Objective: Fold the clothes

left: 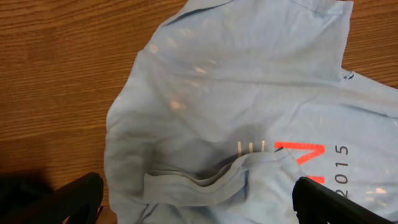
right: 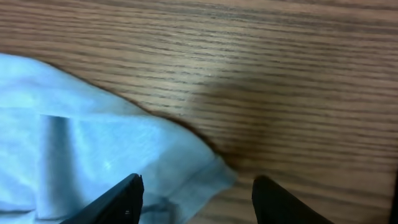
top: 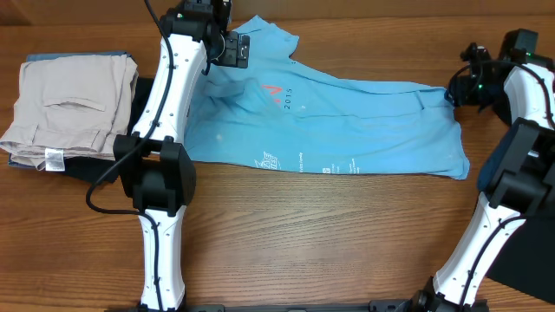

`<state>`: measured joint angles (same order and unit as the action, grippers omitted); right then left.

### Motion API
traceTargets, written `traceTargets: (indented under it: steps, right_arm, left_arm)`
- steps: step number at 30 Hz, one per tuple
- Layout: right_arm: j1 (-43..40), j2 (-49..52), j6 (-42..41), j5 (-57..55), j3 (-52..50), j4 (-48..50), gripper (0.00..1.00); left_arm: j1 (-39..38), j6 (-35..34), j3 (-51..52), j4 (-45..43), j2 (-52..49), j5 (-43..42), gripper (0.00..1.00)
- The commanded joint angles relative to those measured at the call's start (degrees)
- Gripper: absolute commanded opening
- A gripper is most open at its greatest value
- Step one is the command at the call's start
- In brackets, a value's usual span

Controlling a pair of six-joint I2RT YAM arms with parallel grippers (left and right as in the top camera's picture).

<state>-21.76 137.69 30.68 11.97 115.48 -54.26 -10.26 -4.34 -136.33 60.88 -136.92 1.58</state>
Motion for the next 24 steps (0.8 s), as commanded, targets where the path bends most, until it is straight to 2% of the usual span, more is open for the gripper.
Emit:
traceTargets:
  steps: [1, 6, 8, 10, 13, 17, 21, 24]
  right_arm:
    - [-0.04, 1.16, 1.31, 0.07, -0.02, 3.06, 0.60]
    - [-0.04, 5.16, 1.31, 0.57, -0.02, 3.76, 0.56]
    - [-0.04, 5.60, 1.31, 0.52, -0.02, 3.61, 0.50]
    - [-0.04, 5.60, 1.31, 0.55, -0.02, 3.89, 0.24]
    - [-0.04, 5.60, 1.29, 0.57, -0.02, 4.00, 0.05]
    - [-0.04, 5.60, 1.27, 0.57, -0.02, 3.93, 0.04]
    - [-0.04, 5.60, 1.05, 0.57, -0.02, 3.58, 0.04]
    - [-0.04, 5.60, 1.05, 0.57, -0.02, 2.93, 0.04]
  left_arm:
    - [0.15, -0.98, -0.63, 0.00, 0.72, 0.33, 1.00]
    - [0.17, -0.96, -0.63, -0.31, 0.70, 0.35, 1.00]
    - [0.17, -0.90, -0.63, -0.33, 0.68, 0.37, 1.00]
    - [0.17, -0.83, -0.63, -0.52, 0.66, 0.35, 1.00]
    - [0.17, -0.85, -0.63, -2.25, 0.31, 0.33, 0.97]
    - [0.17, -1.01, -0.63, -8.48, -2.49, 0.28, 0.97]
    - [0.26, 0.09, -0.63, -21.51, -9.33, 0.24, 0.84]
    - [0.28, 0.13, -0.63, -31.71, -14.78, 0.07, 0.83]
